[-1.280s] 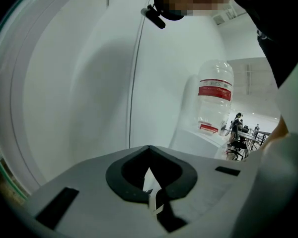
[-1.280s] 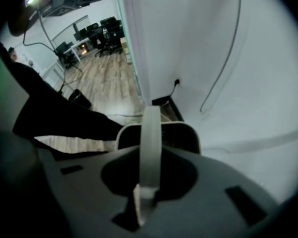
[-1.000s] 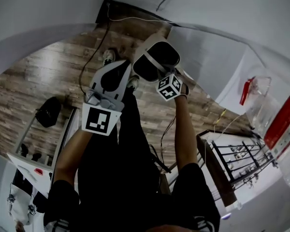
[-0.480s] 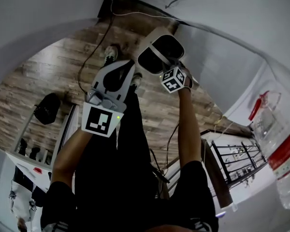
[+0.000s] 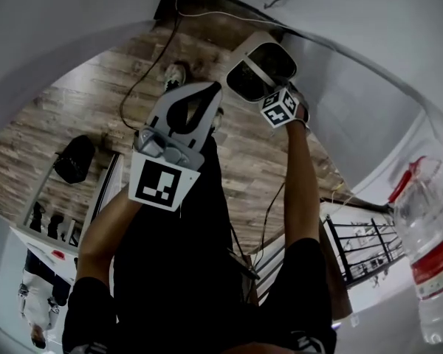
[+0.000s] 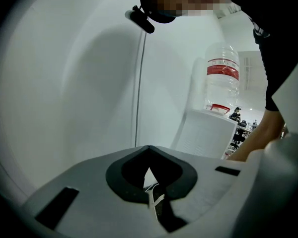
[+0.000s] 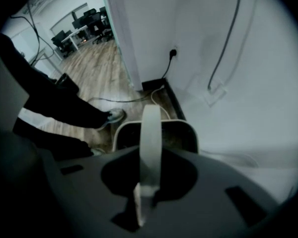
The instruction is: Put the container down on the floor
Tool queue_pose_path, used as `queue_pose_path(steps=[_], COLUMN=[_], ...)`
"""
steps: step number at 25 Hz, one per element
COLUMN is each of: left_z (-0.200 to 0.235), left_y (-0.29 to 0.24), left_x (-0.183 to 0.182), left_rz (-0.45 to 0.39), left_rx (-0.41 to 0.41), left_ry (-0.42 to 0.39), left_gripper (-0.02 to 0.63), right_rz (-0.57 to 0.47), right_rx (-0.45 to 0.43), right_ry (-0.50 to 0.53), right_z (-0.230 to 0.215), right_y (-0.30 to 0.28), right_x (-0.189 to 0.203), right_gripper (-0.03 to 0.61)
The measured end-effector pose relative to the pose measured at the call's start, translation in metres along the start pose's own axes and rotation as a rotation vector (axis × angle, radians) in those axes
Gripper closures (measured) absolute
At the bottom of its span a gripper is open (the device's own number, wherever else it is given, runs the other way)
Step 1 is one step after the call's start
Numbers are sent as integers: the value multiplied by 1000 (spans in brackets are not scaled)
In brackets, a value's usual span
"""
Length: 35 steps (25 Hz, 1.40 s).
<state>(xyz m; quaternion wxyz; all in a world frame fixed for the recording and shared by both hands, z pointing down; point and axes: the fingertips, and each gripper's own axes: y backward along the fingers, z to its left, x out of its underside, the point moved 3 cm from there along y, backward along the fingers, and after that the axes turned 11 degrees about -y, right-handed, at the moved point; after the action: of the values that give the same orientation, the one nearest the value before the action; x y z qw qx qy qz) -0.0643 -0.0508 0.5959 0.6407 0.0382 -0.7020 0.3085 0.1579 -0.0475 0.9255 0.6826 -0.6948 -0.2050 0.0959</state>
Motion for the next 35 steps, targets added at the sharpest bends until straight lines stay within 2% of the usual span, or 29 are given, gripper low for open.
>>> queue_pose_path(steps=[5, 16, 26, 35], left_z=[-2, 1, 8, 15], left_y=[-12, -13, -11, -11], left_x=[-3, 18, 39, 48], left_rz=[-22, 16, 54, 65], left_rx=[-8, -26, -42, -58], left_ry=[-3, 10, 33, 41], left_gripper=[588, 588, 588, 588], right_rz=[18, 107, 175, 185], right_rx=[20, 14, 19, 61], right_ry=[12, 108, 123, 131], right_z=[-21, -44, -56, -82], right_y=[-14, -46, -77, -91], right_x=[8, 15, 19, 10], right_gripper=[511, 511, 511, 512])
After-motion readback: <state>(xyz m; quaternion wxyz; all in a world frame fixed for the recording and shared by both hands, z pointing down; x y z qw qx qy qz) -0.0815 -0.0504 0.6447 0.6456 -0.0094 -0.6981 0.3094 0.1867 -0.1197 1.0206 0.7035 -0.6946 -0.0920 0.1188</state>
